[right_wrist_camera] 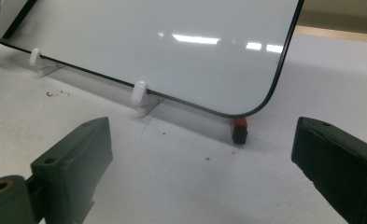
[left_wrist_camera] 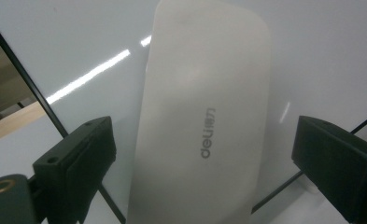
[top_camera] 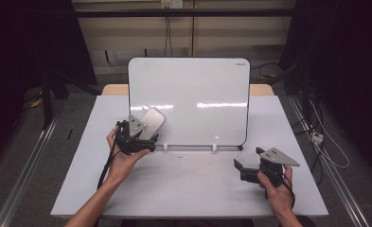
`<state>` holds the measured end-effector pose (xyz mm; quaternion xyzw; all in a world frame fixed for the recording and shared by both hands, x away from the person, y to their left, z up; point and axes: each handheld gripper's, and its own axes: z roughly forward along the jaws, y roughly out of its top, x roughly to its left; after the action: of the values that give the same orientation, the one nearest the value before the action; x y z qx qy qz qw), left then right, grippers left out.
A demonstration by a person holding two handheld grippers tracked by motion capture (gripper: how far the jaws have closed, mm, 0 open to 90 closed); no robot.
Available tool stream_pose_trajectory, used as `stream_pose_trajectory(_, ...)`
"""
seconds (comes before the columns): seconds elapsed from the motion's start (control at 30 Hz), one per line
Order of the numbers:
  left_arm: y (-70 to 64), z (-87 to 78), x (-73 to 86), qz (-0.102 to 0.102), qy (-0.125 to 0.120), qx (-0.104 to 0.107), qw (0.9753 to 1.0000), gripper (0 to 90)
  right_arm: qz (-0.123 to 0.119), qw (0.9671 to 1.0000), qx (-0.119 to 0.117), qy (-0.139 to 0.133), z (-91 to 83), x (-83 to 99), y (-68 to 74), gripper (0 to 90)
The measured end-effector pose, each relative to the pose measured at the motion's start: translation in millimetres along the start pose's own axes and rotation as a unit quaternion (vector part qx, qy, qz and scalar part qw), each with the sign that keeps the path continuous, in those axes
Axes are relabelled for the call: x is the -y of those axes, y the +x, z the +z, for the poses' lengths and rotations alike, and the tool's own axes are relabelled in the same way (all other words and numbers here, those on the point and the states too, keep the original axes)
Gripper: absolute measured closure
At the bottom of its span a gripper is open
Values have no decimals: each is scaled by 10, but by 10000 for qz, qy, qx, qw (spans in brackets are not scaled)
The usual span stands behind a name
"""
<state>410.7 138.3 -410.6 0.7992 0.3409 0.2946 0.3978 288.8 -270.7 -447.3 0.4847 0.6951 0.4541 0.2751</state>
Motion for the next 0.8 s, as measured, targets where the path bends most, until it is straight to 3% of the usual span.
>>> stream_pose_trajectory(0.17,14,-44,-11,-224,-41,145,9996,56,7,10000,1,3,-12,7,-5,53)
stream_pose_trajectory(0.47,56,-181,-30,-392,-67,312,9987,45,-8,10000,5,4,-25,16,1,53)
stream_pose_trajectory(0.6,78,-245,-35,-573,-95,491,9971,44,-9,10000,13,1,-39,21,-7,53)
stream_pose_trajectory(0.8,83,-349,-31,-690,-56,488,9964,44,-5,10000,19,-4,-42,23,-1,53)
